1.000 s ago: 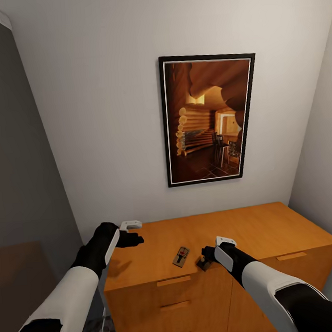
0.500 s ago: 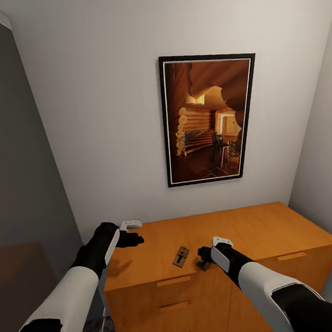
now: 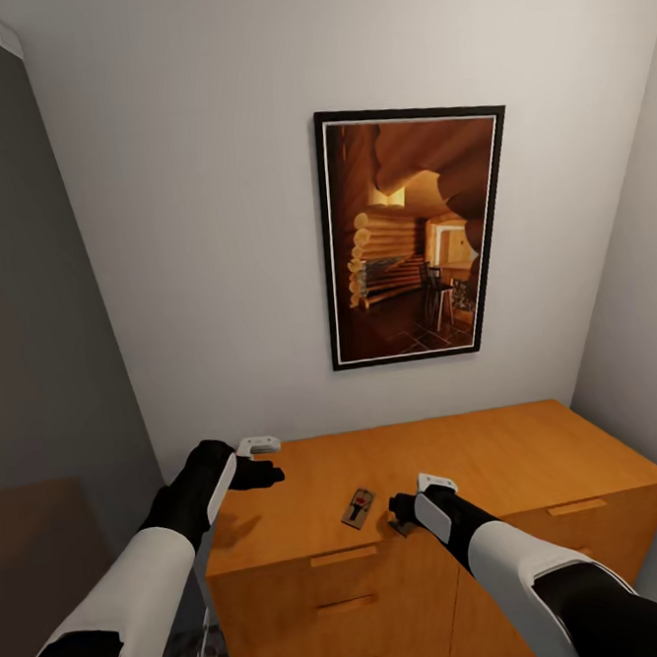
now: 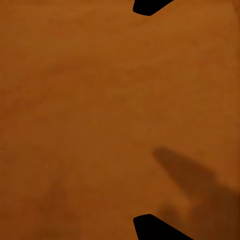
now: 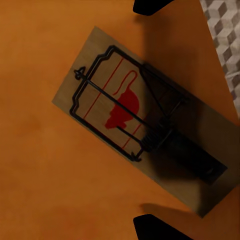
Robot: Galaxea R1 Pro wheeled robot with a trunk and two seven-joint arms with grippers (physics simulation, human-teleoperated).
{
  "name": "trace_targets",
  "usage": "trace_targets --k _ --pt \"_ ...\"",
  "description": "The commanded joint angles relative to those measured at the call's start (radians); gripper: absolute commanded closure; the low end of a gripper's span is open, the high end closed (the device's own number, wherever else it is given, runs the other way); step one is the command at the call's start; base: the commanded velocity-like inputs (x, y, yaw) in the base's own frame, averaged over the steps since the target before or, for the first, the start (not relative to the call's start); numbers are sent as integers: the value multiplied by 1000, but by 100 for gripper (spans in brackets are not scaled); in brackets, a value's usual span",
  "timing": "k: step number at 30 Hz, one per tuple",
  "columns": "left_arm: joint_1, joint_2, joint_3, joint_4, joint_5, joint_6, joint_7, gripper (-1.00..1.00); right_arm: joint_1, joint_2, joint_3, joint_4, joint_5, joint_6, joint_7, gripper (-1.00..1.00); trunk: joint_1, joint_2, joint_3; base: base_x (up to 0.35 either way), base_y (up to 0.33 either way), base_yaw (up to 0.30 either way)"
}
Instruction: Take the four mousetraps from the cabinet in the bathroom and place them on the bathroom floor. Make sure all four end up on the same floor surface, and ensure that at least two of them are either under or directly next to the same bathroom sink.
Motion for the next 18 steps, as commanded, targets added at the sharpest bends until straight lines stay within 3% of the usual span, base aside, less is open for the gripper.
trace_targets --k 1,18 --pt "0 0 -1 -1 -3 4 -3 -100 0 0 8 -1 -8 5 -6 -100 0 -1 0 0 0 0" --pt "0 0 0 -1 -3 4 -4 -100 0 -1 8 2 -8 -11 -8 -100 0 -1 0 0 0 0"
